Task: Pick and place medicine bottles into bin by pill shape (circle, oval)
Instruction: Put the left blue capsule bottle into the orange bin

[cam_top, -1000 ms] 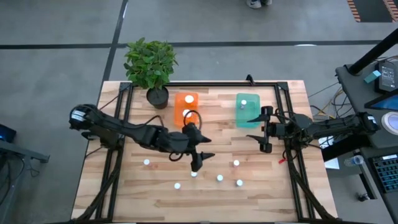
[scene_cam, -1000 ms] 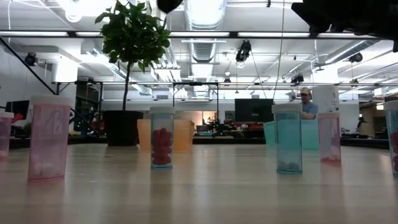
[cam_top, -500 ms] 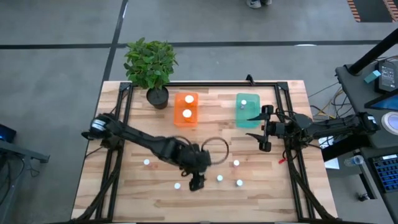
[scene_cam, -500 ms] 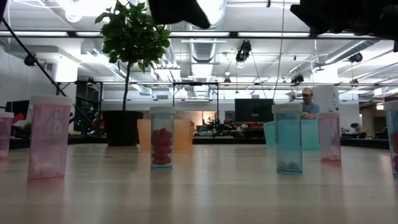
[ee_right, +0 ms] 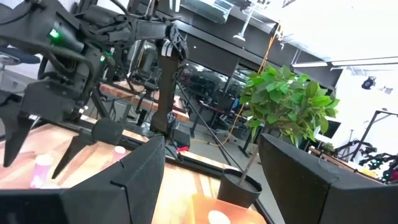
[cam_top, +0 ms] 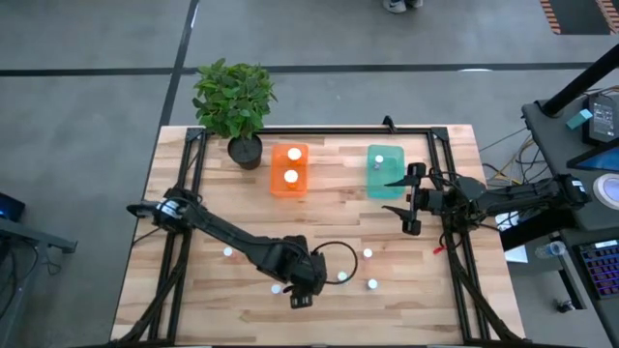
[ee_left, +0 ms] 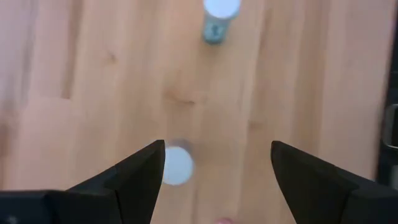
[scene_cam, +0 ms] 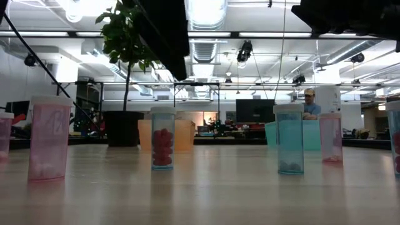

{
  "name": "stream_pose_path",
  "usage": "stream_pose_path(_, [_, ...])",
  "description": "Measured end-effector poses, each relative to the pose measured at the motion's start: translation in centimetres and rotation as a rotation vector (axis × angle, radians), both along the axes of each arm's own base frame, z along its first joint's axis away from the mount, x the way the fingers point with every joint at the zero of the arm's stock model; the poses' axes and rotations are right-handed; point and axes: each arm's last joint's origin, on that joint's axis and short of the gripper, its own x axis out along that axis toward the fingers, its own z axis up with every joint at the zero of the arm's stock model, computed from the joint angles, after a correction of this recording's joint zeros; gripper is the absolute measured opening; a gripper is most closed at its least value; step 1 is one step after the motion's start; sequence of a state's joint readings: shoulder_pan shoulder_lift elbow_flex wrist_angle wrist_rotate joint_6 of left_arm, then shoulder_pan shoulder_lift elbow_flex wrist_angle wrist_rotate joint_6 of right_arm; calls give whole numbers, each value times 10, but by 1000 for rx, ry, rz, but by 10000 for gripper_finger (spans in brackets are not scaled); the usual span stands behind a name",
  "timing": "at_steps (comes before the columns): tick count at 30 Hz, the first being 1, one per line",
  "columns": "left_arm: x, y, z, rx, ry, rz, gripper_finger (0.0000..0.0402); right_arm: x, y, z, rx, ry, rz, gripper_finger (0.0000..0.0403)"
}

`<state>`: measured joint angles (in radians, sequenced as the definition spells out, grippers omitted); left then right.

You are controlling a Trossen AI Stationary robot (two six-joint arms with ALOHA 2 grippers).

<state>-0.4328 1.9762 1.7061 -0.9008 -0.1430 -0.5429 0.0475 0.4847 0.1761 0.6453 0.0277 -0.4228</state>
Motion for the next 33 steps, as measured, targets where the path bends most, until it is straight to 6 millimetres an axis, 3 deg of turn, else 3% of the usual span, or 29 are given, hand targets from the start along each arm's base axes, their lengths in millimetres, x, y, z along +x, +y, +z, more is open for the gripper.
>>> stream_pose_path(18, [-7,4,-19,65,23,-45,274,1,-1,-1,-10,9,-30,247])
stream_pose_path(33, [-10,3,-15,88,7,-65,274,1,-1,-1,-12,10,-31,247])
